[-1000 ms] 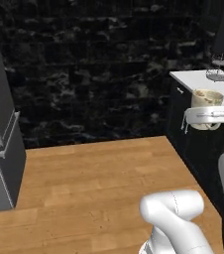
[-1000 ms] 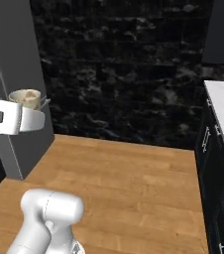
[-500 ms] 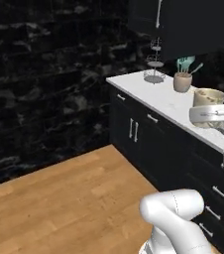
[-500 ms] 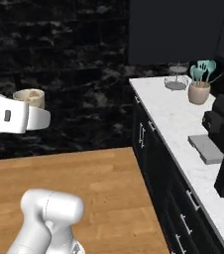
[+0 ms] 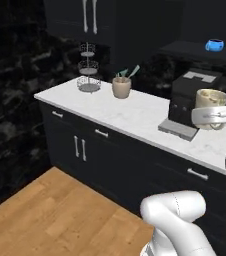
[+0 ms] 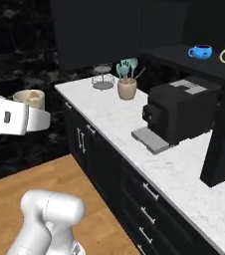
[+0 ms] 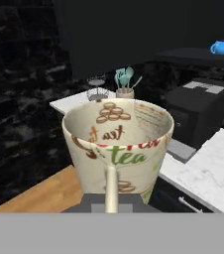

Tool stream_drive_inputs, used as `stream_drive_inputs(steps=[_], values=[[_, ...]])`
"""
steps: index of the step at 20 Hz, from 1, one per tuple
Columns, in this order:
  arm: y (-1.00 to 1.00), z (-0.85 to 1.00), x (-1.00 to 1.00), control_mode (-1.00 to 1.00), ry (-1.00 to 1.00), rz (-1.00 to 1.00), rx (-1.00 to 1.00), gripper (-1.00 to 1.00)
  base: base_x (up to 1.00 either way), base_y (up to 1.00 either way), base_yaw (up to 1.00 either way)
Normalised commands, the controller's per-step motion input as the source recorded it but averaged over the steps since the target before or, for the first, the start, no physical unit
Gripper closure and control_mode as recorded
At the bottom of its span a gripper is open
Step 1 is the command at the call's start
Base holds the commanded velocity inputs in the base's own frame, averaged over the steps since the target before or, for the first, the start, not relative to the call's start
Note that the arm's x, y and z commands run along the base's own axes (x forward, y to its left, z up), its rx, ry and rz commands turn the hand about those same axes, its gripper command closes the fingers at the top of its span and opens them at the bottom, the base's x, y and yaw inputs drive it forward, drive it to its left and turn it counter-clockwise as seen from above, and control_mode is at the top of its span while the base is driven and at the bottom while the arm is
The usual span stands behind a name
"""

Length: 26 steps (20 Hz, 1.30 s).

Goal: Gather all objects into one cabinet and sort the glasses and bowls to opposite sides.

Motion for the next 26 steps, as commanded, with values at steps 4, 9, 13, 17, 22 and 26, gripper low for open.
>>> stream_drive_inputs(steps=[4,9,13,17,22,26], values=[[0.0,0.0,0.0,1.0,0.0,0.0,0.0,1.0,0.85,0.0,-0.6],[0.0,0.0,0.0,1.0,0.0,0.0,0.0,1.0,0.89,0.0,-0.59],[0.0,0.0,0.0,1.0,0.0,0.0,0.0,1.0,0.82,0.04,-0.59],[0.0,0.0,0.0,1.0,0.0,0.0,0.0,1.0,0.45,0.25,-0.56],[0.0,0.0,0.0,1.0,0.0,0.0,0.0,1.0,0.02,0.45,-0.5],[0.0,0.0,0.0,1.0,0.0,0.0,0.0,1.0,0.0,0.48,-0.35]])
